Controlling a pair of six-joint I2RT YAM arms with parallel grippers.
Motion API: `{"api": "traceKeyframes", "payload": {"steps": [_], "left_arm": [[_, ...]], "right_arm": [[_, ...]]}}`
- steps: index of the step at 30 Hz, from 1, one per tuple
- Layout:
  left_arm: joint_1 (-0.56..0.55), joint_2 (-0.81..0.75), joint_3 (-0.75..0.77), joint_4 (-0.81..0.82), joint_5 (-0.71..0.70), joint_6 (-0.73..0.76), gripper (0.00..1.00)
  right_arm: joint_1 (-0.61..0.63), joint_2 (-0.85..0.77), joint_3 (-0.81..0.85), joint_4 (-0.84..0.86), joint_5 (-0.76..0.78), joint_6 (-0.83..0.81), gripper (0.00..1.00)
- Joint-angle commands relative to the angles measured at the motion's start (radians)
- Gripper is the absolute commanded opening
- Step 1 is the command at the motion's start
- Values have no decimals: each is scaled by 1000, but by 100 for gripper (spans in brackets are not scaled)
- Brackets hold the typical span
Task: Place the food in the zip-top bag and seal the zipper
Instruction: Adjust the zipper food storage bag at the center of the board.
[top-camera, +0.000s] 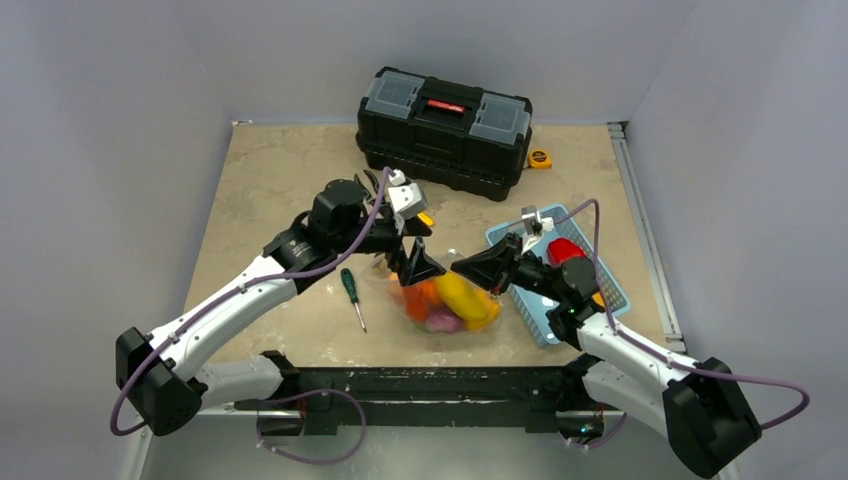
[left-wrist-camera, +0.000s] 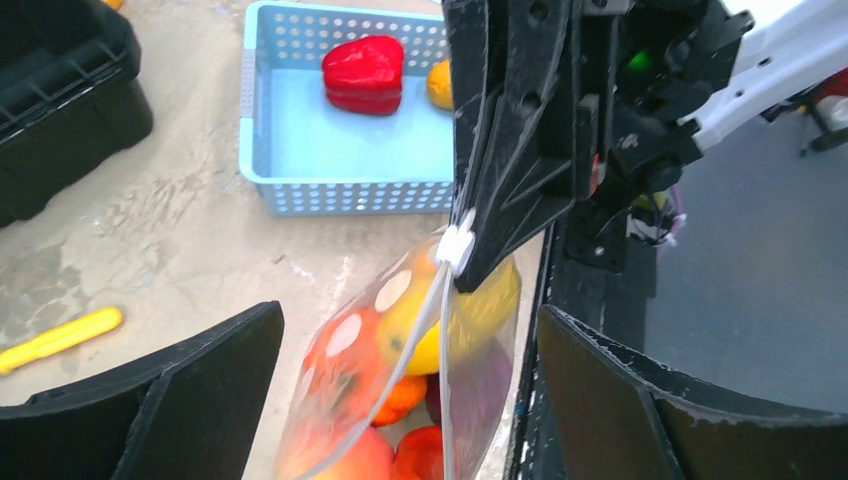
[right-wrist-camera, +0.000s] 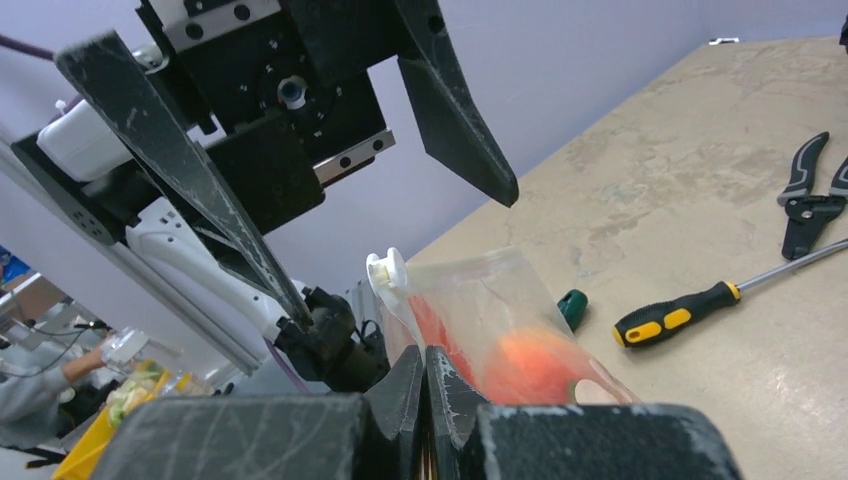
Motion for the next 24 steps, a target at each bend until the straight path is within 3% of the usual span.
{"api": "traceKeyframes", "payload": {"steps": [1, 5, 8, 13, 19, 24], "left_arm": [[2, -64, -70, 42, -62, 143, 99], [2, -54, -78, -24, 20, 222, 100], [2, -41, -71, -49, 3, 244, 100], [9, 8, -79, 29, -32, 230, 100], [27, 5, -91, 153, 280, 155, 100], [27, 69, -29, 3, 389, 230, 79]], "right_arm": [[-2, -30, -16, 108, 62, 48, 0], [-2, -66, -8, 57, 62, 24, 0], [-2, -97, 1, 17, 53, 7, 0], [-2, -133, -15, 25, -1, -13, 0], [-2, -151, -9, 77, -107, -18, 0], [-3, -168, 8, 22, -103, -44, 0]]}}
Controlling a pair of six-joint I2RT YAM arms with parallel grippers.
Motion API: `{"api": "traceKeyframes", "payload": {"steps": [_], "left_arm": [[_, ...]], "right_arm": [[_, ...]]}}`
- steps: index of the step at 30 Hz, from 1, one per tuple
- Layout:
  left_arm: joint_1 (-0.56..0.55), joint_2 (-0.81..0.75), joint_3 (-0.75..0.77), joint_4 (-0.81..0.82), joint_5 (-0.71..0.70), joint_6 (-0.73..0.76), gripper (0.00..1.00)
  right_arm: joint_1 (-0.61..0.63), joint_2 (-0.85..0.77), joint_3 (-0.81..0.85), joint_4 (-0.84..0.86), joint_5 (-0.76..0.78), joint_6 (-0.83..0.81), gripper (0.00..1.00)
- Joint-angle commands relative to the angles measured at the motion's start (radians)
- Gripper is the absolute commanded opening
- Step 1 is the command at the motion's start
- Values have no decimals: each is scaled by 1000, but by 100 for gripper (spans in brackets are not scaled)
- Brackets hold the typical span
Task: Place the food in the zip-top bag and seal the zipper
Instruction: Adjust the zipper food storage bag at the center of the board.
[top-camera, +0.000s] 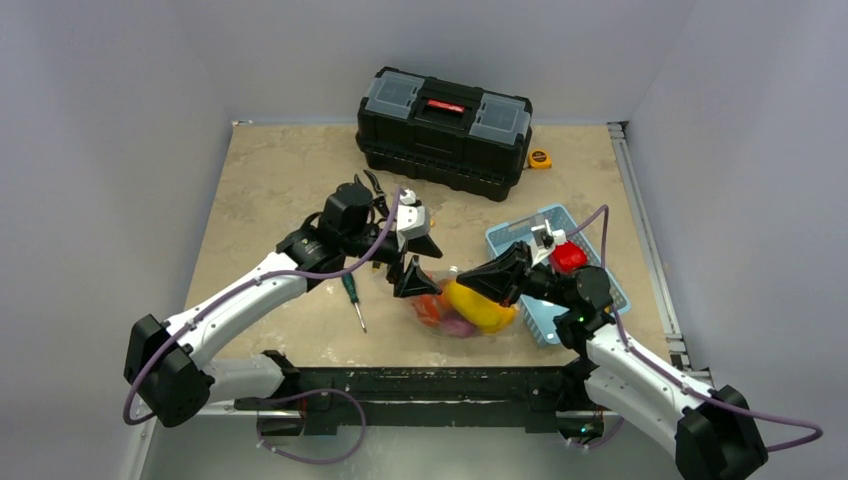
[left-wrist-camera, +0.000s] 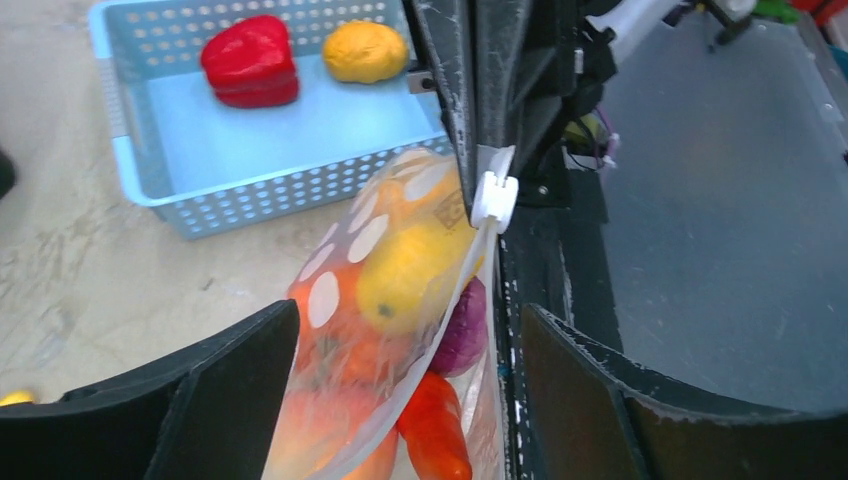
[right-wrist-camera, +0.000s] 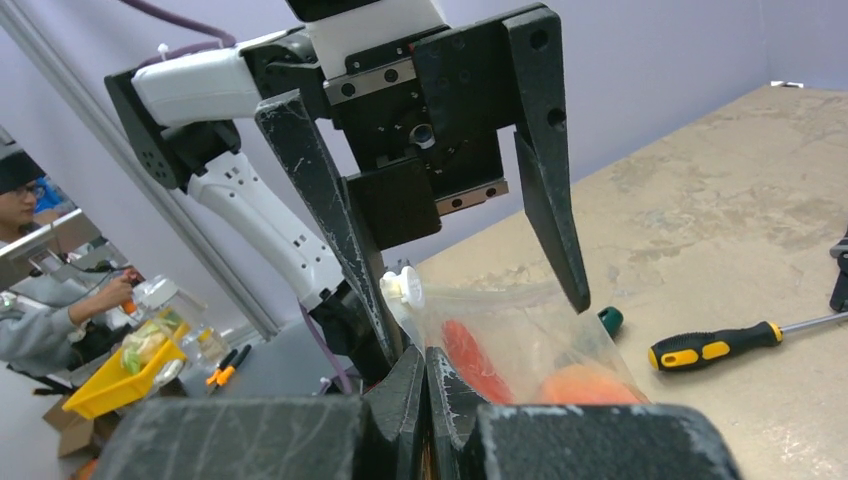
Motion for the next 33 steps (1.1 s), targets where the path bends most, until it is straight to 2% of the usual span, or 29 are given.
{"api": "traceKeyframes", "payload": {"steps": [1, 5, 6, 7, 9, 11, 13, 14, 18, 19, 22, 25, 29, 33], "left_arm": [[4, 51, 78, -102, 164, 88, 77], [2, 62, 69, -134, 160, 106, 79], [2, 67, 71, -134, 162, 105, 76], [3, 72, 79, -142, 153, 108, 69], [3, 78, 112, -199, 97, 142, 48], [6, 76, 130, -235, 19, 166, 36], [6, 73, 156, -284, -37, 188, 8], [6, 70, 178, -321, -68, 195, 0], [6, 17, 242, -433, -110, 207, 0], [6, 3, 257, -460, -109, 208, 0], [5, -36, 267, -484, -117, 203, 0], [6, -27, 267, -489, -125, 190, 0], [4, 47, 278, -509, -150, 186, 0], [6, 121, 313, -532, -135, 176, 0]], "right_arm": [[-3, -32, 33, 23, -22, -36, 0], [-3, -57, 34, -11, -7, -51, 0], [-3, -60, 33, -13, -7, -53, 0], [-2, -64, 33, -20, -5, -58, 0], [-2, -67, 34, -33, -2, -65, 0], [-2, -70, 33, -40, -1, -67, 0], [-3, -75, 35, -56, 5, -77, 0], [-2, -75, 40, -77, 11, -85, 0], [-2, -87, 105, -319, 61, -190, 0], [-1, -89, 127, -404, 80, -220, 6], [-1, -94, 215, -686, 137, -324, 35], [4, -98, 304, -879, 171, -402, 61], [47, -54, 488, -1171, 321, -532, 75], [176, 25, 665, -1359, 518, -579, 86]]}}
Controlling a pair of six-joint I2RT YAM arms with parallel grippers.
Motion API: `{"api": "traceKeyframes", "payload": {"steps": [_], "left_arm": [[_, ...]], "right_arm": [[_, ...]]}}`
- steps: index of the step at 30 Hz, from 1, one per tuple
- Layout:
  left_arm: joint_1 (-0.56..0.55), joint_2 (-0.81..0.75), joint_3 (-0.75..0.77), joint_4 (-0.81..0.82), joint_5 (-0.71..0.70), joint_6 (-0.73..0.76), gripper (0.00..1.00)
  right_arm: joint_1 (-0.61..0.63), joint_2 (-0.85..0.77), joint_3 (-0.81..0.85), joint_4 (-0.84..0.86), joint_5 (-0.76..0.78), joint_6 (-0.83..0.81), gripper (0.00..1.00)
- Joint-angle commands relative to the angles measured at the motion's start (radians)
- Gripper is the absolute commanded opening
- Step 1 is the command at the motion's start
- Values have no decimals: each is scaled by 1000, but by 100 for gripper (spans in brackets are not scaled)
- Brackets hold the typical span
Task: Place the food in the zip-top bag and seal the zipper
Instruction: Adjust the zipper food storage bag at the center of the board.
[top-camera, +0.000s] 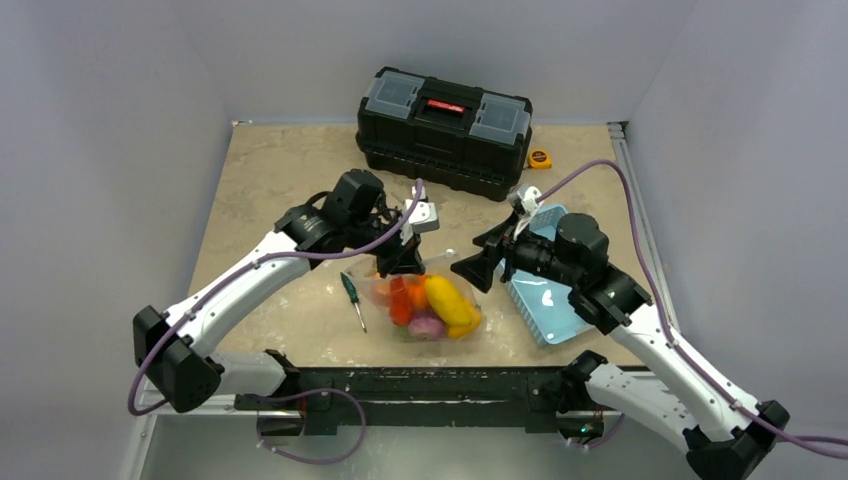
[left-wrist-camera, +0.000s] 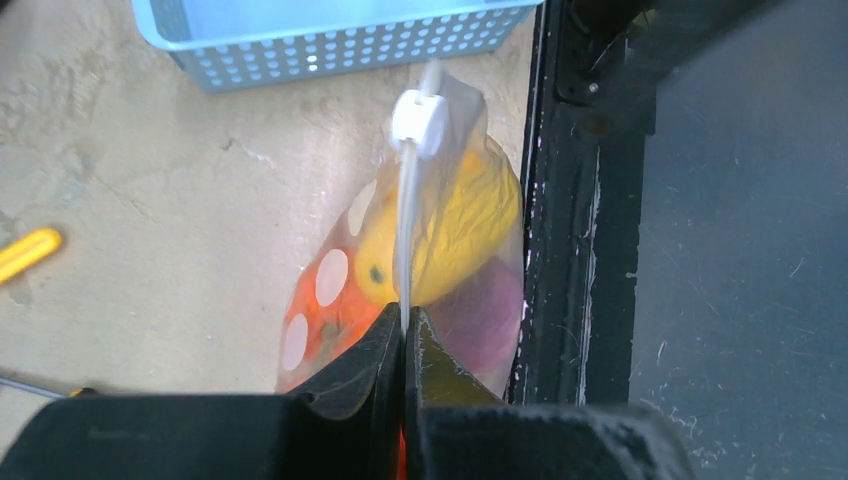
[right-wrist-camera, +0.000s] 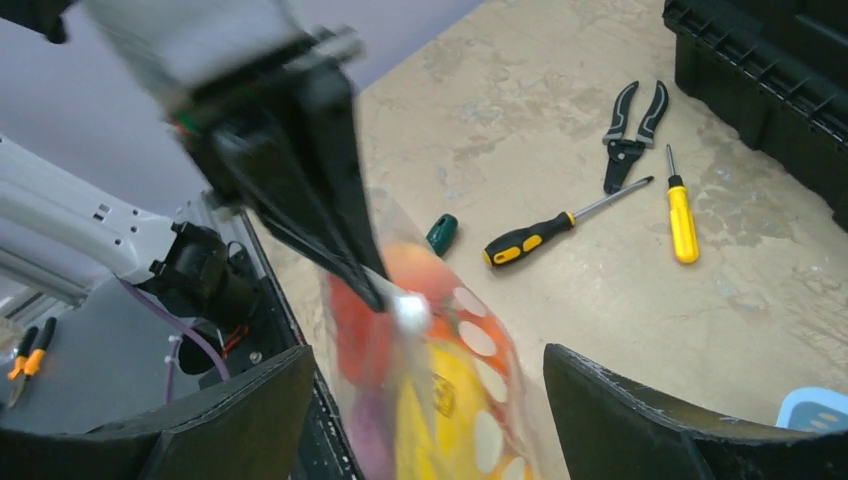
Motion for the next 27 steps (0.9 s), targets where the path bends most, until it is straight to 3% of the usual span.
{"api": "traceKeyframes", "payload": {"steps": [1, 6, 9, 12, 17, 24, 27], "left_arm": [[3, 67, 66, -14, 22, -4, 0], [4, 83, 61, 3, 61, -18, 0], [3, 83, 60, 5, 56, -19, 0], [3, 80, 60, 5, 50, -21, 0], [2, 74, 62, 18, 64, -41, 0], [-4, 50, 54, 42, 28, -63, 0], [-11, 28, 41, 59, 3, -63, 0]], "right_arm": [[111, 68, 202, -311, 243, -119, 88], [114, 98, 294, -374, 196, -215, 90], [114, 104, 318, -388, 121, -327, 81], [113, 115, 337, -392, 49, -428, 65], [113, 159, 369, -373, -1, -498, 58], [113, 261, 451, -414, -95, -549, 37], [108, 291, 468, -427, -111, -543, 36]]}}
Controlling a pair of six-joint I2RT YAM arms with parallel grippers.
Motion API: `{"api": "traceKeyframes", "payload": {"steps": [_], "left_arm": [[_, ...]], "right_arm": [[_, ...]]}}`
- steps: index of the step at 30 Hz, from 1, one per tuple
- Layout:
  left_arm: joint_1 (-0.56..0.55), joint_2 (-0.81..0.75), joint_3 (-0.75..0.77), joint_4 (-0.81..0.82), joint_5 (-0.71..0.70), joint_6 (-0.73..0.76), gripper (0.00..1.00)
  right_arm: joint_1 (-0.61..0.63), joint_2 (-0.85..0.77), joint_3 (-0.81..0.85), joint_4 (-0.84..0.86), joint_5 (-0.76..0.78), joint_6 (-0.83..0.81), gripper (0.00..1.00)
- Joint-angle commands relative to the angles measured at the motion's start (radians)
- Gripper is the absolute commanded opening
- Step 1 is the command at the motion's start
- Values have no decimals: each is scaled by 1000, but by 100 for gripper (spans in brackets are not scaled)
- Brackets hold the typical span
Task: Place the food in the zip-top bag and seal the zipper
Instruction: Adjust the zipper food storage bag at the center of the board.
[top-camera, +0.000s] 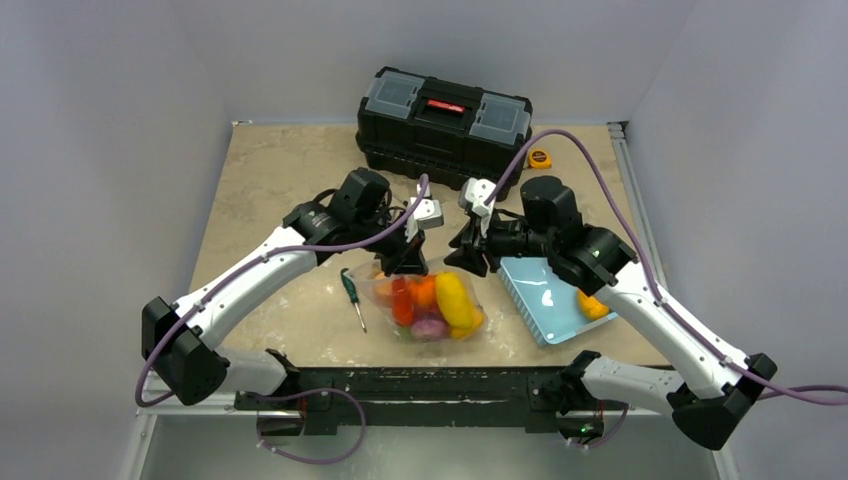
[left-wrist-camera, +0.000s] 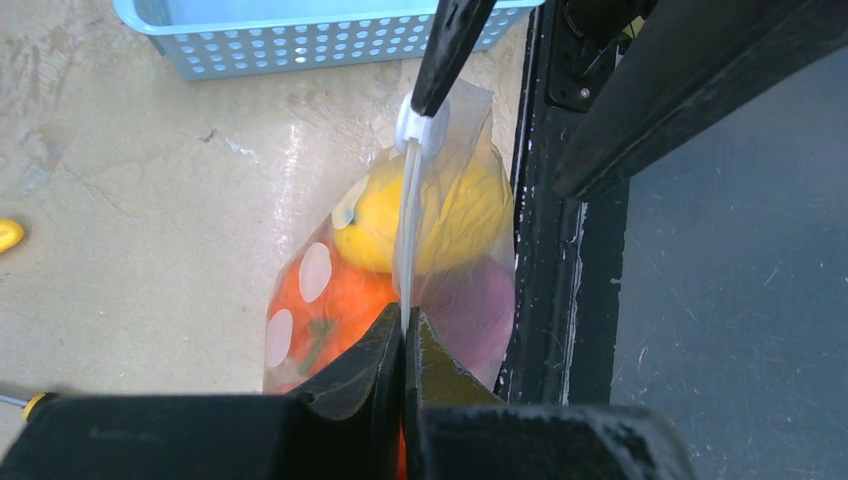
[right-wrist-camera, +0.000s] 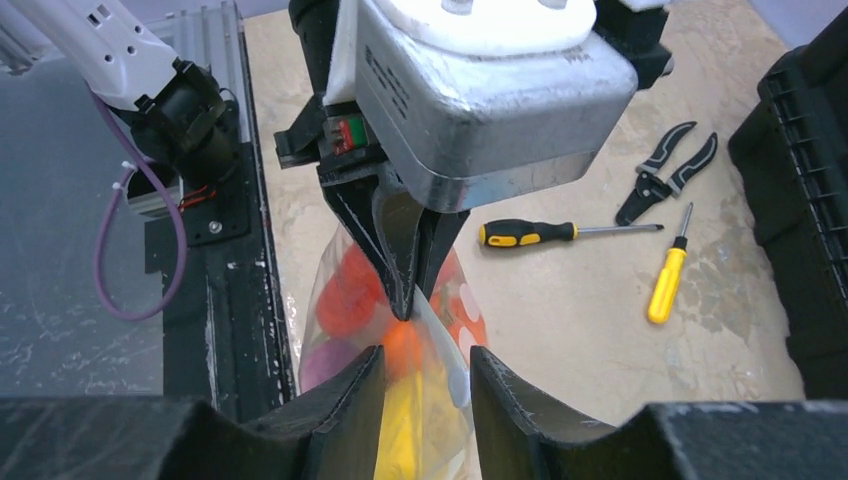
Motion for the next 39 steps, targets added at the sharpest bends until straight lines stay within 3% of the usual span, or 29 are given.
{"api": "traceKeyframes", "payload": {"steps": [1, 7, 17, 18, 21, 25, 33, 39], "left_arm": [[-10, -65, 21, 70, -23, -15, 0], [-20, -88, 12, 75, -38, -8, 0], [-23, -94, 12, 74, -37, -6, 0], [-22, -95, 12, 74, -38, -6, 0], [-22, -94, 10, 75, -40, -5, 0], [-22, -92, 12, 74, -40, -4, 0], [-22, -89, 10, 77, -40, -5, 0], [-22, -90, 10, 76, -37, -6, 0]], "right_arm": [[-7, 31, 73, -38, -69, -28, 36], [-9, 53, 87, -63, -63, -17, 38], [-14, 64, 106, -76, -28, -18, 25], [-14, 65, 111, -84, -17, -18, 27], [-14, 54, 110, -80, 31, -6, 42], [-16, 39, 90, -66, 12, 13, 45], [-16, 33, 59, -18, -8, 31, 38], [-16, 63, 73, -13, -21, 34, 24]]}}
